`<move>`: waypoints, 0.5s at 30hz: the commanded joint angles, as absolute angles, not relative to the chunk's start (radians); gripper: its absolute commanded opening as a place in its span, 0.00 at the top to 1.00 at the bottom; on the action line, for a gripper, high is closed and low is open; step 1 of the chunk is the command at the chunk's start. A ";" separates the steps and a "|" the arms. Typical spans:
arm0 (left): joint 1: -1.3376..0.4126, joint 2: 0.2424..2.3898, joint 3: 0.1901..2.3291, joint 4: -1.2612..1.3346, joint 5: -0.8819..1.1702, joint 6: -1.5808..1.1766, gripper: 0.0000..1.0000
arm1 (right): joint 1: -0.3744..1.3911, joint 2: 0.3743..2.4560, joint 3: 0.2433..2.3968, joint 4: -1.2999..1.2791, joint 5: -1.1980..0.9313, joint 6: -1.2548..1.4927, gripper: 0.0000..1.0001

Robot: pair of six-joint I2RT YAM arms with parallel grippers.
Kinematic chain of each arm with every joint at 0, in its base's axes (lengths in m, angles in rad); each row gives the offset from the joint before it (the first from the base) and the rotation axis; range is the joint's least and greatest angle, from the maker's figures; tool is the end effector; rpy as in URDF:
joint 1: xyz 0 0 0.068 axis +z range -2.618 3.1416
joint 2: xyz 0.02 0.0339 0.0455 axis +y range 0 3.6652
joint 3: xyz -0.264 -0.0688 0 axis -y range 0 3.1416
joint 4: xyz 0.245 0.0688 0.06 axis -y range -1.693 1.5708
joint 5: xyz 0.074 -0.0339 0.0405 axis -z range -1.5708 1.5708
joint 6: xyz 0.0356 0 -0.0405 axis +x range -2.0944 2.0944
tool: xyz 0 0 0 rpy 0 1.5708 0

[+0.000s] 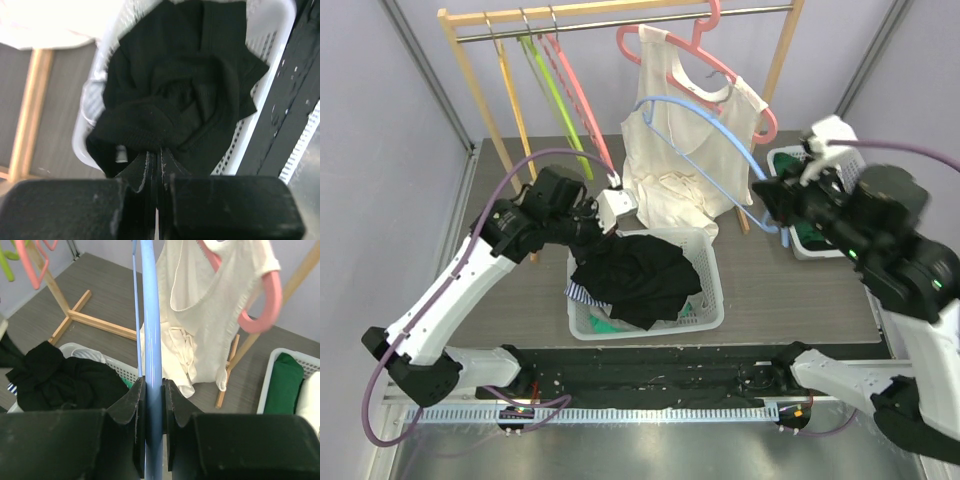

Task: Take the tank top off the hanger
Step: Place the hanger at the clothesline.

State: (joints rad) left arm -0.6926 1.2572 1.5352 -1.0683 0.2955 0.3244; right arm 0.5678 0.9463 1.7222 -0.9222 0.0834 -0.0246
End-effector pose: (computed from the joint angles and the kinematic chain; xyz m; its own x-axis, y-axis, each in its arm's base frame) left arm 0.1732 -0.1572 0.4128 -0.2734 0.6230 -0.7329 0.9028 0.4292 0.0281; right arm 0.0916 0.0549 0.5261 -0.1114 -0.1001 -0.9887 -0.4693 0.8823 -0.0365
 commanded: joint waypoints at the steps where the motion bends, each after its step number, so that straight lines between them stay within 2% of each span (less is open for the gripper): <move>1: -0.704 1.215 1.410 -1.024 0.236 0.376 1.00 | 0.572 1.044 1.791 -0.707 0.060 -0.025 0.99; 4: -0.706 1.207 1.292 -0.956 0.198 0.387 0.98 | 0.572 1.135 1.841 -0.677 0.023 -0.023 0.99; 5: -0.709 1.207 1.261 -0.940 0.186 0.385 0.83 | 0.572 1.155 1.856 -0.672 0.014 -0.025 0.99; 6: -0.712 1.210 1.214 -0.921 0.167 0.382 0.80 | 0.572 1.195 1.868 -0.667 0.014 -0.025 0.99; 11: -0.721 1.258 1.105 -0.850 0.101 0.383 0.74 | 0.581 1.296 1.971 -0.658 0.014 -0.026 0.99; 15: -0.727 1.302 1.045 -0.848 0.156 0.377 0.71 | 0.607 1.365 2.052 -0.663 0.020 -0.046 0.99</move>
State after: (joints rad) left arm -0.7181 1.2739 1.0817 -0.9115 0.1410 0.3740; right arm 0.5797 1.3350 1.9499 -0.7738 0.0254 -0.0250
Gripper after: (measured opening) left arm 0.280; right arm 0.197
